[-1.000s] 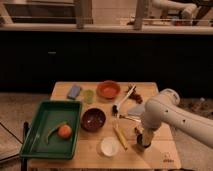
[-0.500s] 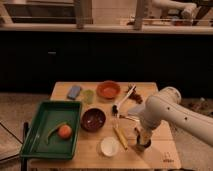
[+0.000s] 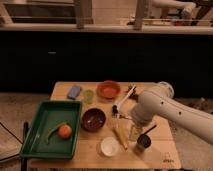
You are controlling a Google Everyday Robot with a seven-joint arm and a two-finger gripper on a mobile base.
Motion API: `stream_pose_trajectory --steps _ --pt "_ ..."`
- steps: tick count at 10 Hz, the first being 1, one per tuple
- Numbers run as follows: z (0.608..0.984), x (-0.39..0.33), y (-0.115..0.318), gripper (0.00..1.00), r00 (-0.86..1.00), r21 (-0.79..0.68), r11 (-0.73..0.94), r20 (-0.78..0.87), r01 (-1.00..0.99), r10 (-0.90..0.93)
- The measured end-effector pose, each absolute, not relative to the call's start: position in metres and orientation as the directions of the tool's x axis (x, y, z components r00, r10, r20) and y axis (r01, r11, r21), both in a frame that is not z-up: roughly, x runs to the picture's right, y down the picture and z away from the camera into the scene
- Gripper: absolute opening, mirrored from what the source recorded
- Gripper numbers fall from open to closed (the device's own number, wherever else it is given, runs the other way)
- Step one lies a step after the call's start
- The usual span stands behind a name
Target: Place banana in red bowl
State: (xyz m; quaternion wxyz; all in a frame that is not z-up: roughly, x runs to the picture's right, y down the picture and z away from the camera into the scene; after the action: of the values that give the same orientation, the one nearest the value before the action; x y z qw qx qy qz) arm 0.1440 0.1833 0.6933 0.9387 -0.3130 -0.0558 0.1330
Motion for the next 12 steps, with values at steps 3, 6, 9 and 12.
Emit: stream_pose_trajectory --steps 3,6,9,12 --pt "0.707 0.137 0.184 0.80 0.916 -0.623 0.715 -0.008 -0.318 0.401" --pt "0.722 0.123 0.185 0.80 0.894 -0.633 0.688 -0.016 -0.355 0.447" --pt "0.732 0.116 0.188 0.80 0.874 -0.591 0.695 -0.038 -0.410 0.484" --pt "0.748 0.112 0.193 0.80 0.860 -0.542 0.707 -0.060 -0.455 0.507"
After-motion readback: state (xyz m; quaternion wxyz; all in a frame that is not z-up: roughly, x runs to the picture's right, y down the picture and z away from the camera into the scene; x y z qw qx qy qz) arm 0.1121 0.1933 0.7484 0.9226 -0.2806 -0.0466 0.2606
